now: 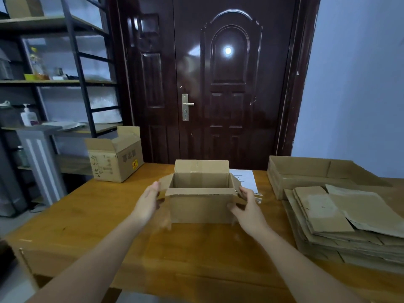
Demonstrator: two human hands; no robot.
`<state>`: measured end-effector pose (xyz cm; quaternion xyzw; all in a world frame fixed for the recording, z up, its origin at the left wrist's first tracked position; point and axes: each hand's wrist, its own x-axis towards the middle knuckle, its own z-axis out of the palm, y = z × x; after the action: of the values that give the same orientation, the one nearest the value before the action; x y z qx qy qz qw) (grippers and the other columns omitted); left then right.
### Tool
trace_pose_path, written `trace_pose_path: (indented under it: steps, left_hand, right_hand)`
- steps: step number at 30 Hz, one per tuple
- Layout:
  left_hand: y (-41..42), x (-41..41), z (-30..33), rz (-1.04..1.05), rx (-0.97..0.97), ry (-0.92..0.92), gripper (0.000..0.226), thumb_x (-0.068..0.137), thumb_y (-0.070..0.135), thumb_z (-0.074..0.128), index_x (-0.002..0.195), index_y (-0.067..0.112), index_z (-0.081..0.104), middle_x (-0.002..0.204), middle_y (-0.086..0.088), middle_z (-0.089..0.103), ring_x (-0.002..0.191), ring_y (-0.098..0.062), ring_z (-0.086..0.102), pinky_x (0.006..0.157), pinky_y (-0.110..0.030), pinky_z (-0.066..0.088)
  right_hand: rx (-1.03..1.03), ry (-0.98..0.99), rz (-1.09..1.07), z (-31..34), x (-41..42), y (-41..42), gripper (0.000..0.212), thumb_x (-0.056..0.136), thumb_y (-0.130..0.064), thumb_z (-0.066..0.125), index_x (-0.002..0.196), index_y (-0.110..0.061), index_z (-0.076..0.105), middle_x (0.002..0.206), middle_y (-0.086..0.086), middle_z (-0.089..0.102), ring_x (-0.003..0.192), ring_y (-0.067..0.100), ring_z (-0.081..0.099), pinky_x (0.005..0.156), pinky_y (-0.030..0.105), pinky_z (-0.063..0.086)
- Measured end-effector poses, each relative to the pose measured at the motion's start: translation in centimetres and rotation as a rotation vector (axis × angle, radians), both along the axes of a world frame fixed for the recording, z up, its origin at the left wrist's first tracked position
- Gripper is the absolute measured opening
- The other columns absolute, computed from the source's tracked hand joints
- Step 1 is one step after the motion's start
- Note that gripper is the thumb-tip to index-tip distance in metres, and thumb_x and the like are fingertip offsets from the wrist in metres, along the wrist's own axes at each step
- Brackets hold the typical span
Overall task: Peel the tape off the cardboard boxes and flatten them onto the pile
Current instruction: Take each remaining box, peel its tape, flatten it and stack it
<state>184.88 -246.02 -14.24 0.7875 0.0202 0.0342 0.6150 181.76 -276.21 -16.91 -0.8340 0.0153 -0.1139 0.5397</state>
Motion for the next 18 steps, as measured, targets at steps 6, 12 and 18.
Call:
trace_pose_path:
  steps: [6, 12, 18]
  left_hand:
    - [-1.9, -1.2, -0.7, 0.002, -0.184, 0.101, 0.047, 0.113, 0.028, 0.028, 0.157, 0.014, 0.035, 0.138, -0.013, 0.061, 0.116, -0.025, 0.058, 0.110, -0.041, 0.041]
    - [-2.3, -1.9, 0.8, -0.027, -0.201, 0.057, 0.071, 0.099, 0.003, 0.047, 0.162, 0.012, 0.016, 0.149, -0.012, 0.055, 0.131, -0.025, 0.054, 0.116, -0.041, 0.040]
    - [-2.6, -2.4, 3.5, -0.305, 0.384, -0.144, 0.093, 0.084, 0.030, 0.075, 0.160, 0.025, 0.023, 0.162, 0.001, 0.035, 0.146, -0.017, 0.036, 0.112, -0.036, 0.040]
  right_hand:
    - [0.092, 0.106, 0.130, -0.3, -0.6, -0.3, 0.101, 0.092, -0.023, 0.075, 0.159, -0.045, 0.002, 0.162, -0.004, 0.035, 0.144, 0.020, 0.041, 0.112, 0.044, 0.044]
    - [0.119, 0.090, 0.106, 1.5, -1.5, -0.3, 0.119, 0.088, -0.017, 0.079, 0.155, -0.049, -0.014, 0.157, 0.002, 0.042, 0.142, 0.022, 0.044, 0.107, 0.044, 0.049]
    - [-0.050, -0.074, 0.141, 5.1, -2.4, -1.3, 0.147, 0.076, -0.017, 0.090, 0.148, -0.049, -0.034, 0.159, -0.009, 0.033, 0.140, 0.002, 0.039, 0.104, 0.023, 0.034]
